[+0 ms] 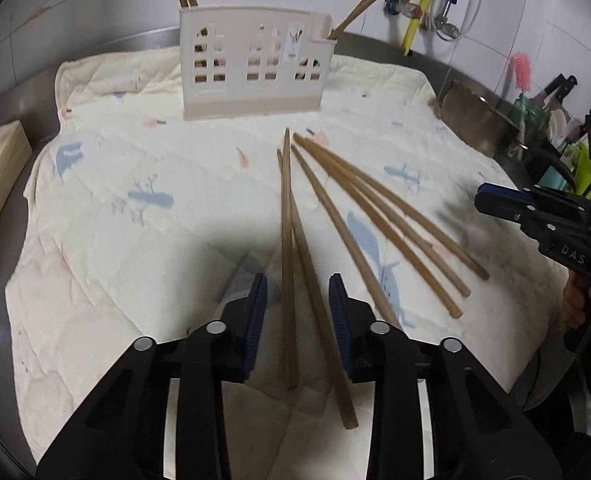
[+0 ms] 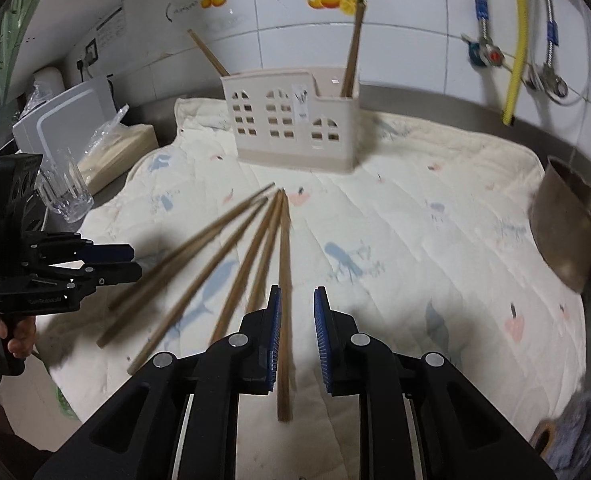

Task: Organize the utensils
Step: 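Close the left gripper on a third chopstick while the right gripper grasps another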

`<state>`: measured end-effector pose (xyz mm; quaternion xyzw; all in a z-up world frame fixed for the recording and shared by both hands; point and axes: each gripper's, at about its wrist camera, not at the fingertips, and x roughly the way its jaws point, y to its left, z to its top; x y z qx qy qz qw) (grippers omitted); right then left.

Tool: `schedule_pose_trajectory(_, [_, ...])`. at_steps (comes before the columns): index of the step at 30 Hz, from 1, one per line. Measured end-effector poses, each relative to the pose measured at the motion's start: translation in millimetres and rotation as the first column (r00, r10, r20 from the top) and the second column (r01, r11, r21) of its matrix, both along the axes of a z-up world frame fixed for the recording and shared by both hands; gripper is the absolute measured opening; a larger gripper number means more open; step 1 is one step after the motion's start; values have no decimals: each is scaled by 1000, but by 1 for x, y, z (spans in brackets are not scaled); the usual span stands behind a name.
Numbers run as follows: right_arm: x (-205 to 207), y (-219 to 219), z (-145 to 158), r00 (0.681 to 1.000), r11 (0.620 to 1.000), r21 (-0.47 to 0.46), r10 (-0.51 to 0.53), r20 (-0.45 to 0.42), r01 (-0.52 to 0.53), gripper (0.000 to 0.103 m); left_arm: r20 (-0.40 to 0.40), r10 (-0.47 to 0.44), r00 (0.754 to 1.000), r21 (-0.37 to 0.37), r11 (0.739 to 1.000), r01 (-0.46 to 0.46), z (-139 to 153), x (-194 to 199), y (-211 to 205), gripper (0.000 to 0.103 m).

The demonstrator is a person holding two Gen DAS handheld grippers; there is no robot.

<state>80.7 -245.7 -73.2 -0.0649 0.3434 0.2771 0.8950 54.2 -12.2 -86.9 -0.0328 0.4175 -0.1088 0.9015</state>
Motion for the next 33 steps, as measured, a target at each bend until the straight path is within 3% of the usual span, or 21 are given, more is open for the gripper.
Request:
schedule_pose_trajectory(18, [-5, 8, -27, 998, 1000, -26, 12, -64, -14, 16, -22, 36, 999, 32, 999, -35, -20, 6, 1, 9])
schedule_pose_trajectory(33, [-6, 16, -43, 997, 997, -75, 14, -73, -20, 12, -23, 28, 999, 47, 999, -27, -20, 6, -1, 8])
